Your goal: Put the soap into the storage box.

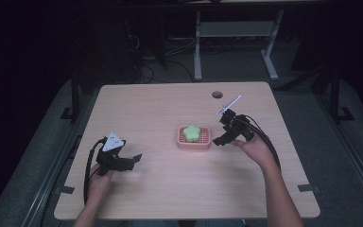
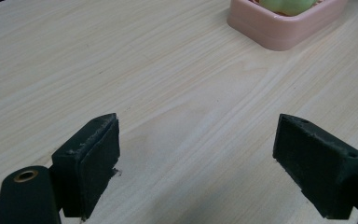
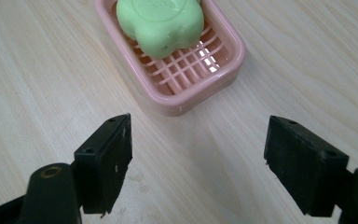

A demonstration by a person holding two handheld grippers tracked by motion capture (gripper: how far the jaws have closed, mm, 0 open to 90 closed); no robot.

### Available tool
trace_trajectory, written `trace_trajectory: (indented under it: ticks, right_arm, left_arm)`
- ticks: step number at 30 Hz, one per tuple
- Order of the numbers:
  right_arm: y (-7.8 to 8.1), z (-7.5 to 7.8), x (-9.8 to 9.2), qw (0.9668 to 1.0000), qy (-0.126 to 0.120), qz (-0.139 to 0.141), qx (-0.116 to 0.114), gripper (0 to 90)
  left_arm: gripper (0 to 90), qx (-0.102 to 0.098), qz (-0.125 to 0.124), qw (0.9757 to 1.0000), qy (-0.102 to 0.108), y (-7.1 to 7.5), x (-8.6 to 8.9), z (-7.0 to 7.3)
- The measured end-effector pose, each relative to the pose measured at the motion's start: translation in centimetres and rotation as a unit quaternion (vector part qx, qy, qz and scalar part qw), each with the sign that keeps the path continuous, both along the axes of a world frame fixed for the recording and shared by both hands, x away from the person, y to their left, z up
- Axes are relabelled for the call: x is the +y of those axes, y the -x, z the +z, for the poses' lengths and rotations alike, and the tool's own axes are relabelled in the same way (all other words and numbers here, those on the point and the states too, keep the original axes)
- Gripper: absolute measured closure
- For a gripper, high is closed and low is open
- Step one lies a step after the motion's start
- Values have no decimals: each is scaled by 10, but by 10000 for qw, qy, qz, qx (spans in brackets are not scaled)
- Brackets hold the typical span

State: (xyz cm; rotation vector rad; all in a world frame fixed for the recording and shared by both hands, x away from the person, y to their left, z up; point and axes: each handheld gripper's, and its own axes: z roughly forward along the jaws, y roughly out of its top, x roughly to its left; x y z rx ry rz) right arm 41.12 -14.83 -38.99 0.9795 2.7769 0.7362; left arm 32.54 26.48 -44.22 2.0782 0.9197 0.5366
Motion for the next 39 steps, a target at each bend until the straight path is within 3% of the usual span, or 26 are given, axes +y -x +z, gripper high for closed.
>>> trace_trajectory:
  ticks: [23,39]
  right_arm:
    - [18,-12,-28,9997,-169,-181,72,227]
    - [39,-17,-43,9993,-268,-247,-22,227]
  left_arm:
    - [144,12,-8,10000,-36,0,-1,0]
    - [144,38,-18,10000,-67,0,-1,0]
